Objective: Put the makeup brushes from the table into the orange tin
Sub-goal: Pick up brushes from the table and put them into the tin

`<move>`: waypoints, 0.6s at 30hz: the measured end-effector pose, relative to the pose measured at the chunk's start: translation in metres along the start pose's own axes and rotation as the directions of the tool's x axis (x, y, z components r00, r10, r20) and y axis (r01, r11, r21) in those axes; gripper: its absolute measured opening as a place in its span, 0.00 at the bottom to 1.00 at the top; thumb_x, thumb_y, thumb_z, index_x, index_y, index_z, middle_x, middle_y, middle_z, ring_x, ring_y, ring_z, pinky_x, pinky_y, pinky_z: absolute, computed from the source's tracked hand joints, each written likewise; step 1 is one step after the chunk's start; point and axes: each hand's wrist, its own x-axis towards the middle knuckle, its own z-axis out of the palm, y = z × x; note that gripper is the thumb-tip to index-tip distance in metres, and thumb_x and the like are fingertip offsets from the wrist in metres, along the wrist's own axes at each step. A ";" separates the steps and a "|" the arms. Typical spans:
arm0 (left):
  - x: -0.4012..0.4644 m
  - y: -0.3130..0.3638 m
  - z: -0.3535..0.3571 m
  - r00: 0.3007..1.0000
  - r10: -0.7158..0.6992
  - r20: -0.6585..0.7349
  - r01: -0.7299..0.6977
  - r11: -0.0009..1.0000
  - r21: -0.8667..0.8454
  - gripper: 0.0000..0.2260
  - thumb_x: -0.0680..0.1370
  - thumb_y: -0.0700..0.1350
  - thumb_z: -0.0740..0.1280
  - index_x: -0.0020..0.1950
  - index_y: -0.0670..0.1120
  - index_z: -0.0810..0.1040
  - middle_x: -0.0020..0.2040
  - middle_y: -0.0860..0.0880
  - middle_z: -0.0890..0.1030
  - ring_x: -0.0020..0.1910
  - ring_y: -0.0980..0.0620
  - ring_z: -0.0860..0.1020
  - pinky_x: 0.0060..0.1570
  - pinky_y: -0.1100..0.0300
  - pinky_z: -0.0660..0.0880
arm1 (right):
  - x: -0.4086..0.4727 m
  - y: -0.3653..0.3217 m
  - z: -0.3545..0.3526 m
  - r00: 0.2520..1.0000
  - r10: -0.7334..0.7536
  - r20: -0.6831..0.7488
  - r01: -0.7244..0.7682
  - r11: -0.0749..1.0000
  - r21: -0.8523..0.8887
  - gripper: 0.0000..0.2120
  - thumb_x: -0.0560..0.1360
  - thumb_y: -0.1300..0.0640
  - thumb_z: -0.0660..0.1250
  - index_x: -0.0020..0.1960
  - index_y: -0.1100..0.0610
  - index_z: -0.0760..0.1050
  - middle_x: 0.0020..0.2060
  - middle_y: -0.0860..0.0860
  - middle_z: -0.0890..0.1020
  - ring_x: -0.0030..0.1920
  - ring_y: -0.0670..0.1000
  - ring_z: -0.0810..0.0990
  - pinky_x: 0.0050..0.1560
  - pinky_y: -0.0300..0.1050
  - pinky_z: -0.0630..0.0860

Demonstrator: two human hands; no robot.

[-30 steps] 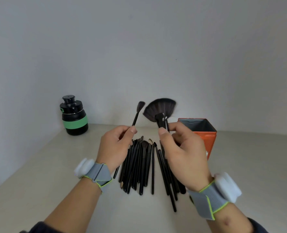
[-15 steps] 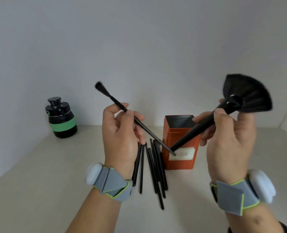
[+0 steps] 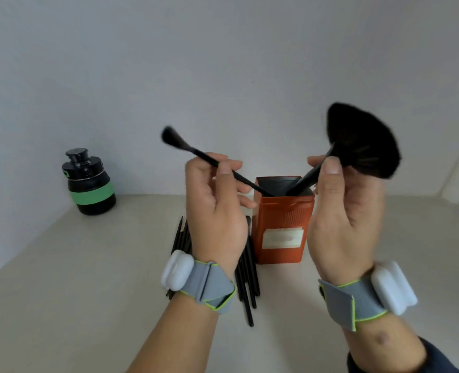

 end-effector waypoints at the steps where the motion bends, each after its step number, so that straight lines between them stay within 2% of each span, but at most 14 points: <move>1: -0.002 -0.003 0.003 1.000 -0.018 0.024 0.017 0.999 0.052 0.04 0.81 0.46 0.58 0.49 0.51 0.73 0.40 0.55 0.81 0.30 0.54 0.77 0.29 0.55 0.77 | 0.000 0.002 0.000 0.999 -0.012 0.030 0.013 0.999 -0.037 0.13 0.84 0.55 0.58 0.65 0.44 0.74 0.60 0.50 0.82 0.58 0.52 0.81 0.59 0.59 0.76; 3: -0.007 -0.011 0.007 0.997 -0.042 0.069 0.031 0.987 0.155 0.05 0.80 0.49 0.60 0.48 0.52 0.75 0.32 0.55 0.78 0.27 0.54 0.75 0.30 0.58 0.76 | -0.001 0.006 -0.001 0.993 -0.044 0.108 0.061 0.985 -0.159 0.15 0.84 0.55 0.57 0.68 0.44 0.74 0.60 0.41 0.81 0.56 0.49 0.80 0.57 0.48 0.76; 4: -0.009 -0.014 0.007 0.995 -0.048 0.087 0.029 0.979 0.202 0.05 0.79 0.50 0.61 0.48 0.52 0.76 0.30 0.54 0.77 0.27 0.53 0.75 0.32 0.58 0.75 | -0.001 0.009 -0.001 0.989 -0.037 0.145 0.069 0.972 -0.225 0.16 0.84 0.53 0.57 0.68 0.45 0.75 0.58 0.39 0.81 0.54 0.50 0.79 0.55 0.46 0.75; 6: -0.011 -0.020 0.007 0.991 -0.066 0.115 0.034 0.964 0.262 0.05 0.78 0.51 0.63 0.49 0.55 0.78 0.34 0.54 0.76 0.29 0.50 0.74 0.33 0.55 0.73 | -0.003 0.013 -0.002 0.980 0.006 0.198 0.059 0.945 -0.322 0.16 0.83 0.52 0.57 0.66 0.51 0.77 0.55 0.44 0.83 0.52 0.53 0.78 0.52 0.51 0.75; 8: -0.011 -0.024 0.007 0.987 -0.108 0.123 0.073 0.963 0.261 0.04 0.76 0.51 0.65 0.49 0.57 0.78 0.36 0.53 0.77 0.28 0.50 0.73 0.32 0.54 0.71 | -0.006 0.016 0.000 0.978 -0.005 0.208 0.084 0.924 -0.373 0.13 0.81 0.54 0.60 0.61 0.55 0.79 0.49 0.49 0.84 0.48 0.51 0.75 0.49 0.53 0.74; 10: -0.010 -0.025 0.009 0.978 -0.165 0.124 0.138 0.969 0.203 0.05 0.75 0.48 0.66 0.48 0.59 0.77 0.40 0.52 0.79 0.29 0.49 0.72 0.31 0.52 0.71 | -0.008 0.017 0.001 0.980 -0.021 0.200 0.105 0.902 -0.419 0.10 0.80 0.57 0.62 0.57 0.57 0.81 0.44 0.50 0.83 0.46 0.50 0.73 0.49 0.53 0.74; 12: -0.010 -0.028 0.010 0.971 -0.201 0.131 0.177 0.969 0.171 0.07 0.74 0.47 0.67 0.47 0.60 0.75 0.42 0.52 0.80 0.30 0.48 0.72 0.32 0.50 0.71 | -0.009 0.019 0.002 0.976 0.004 0.218 0.096 0.890 -0.446 0.11 0.78 0.58 0.63 0.56 0.56 0.82 0.44 0.50 0.84 0.47 0.50 0.73 0.51 0.52 0.75; 14: -0.010 -0.030 0.012 0.961 -0.232 0.151 0.208 0.965 0.158 0.04 0.75 0.50 0.66 0.48 0.57 0.76 0.39 0.54 0.80 0.30 0.48 0.72 0.33 0.49 0.71 | -0.010 0.022 0.002 0.971 0.030 0.237 0.085 0.884 -0.461 0.13 0.77 0.58 0.64 0.59 0.55 0.82 0.46 0.49 0.85 0.48 0.51 0.75 0.52 0.50 0.74; 16: -0.010 -0.031 0.012 0.958 -0.236 0.162 0.208 0.963 0.172 0.10 0.77 0.56 0.62 0.51 0.53 0.78 0.32 0.55 0.77 0.27 0.51 0.72 0.32 0.53 0.71 | -0.010 0.024 0.002 0.966 0.043 0.254 0.088 0.872 -0.481 0.14 0.76 0.59 0.64 0.59 0.55 0.83 0.46 0.50 0.86 0.49 0.52 0.76 0.53 0.51 0.74; 18: -0.010 -0.031 0.012 0.963 -0.214 0.161 0.181 0.964 0.197 0.14 0.79 0.59 0.57 0.46 0.53 0.78 0.26 0.55 0.74 0.24 0.53 0.71 0.28 0.58 0.71 | -0.011 0.026 0.002 0.964 0.050 0.263 0.094 0.856 -0.509 0.13 0.76 0.59 0.64 0.57 0.55 0.84 0.43 0.51 0.85 0.48 0.55 0.77 0.52 0.52 0.74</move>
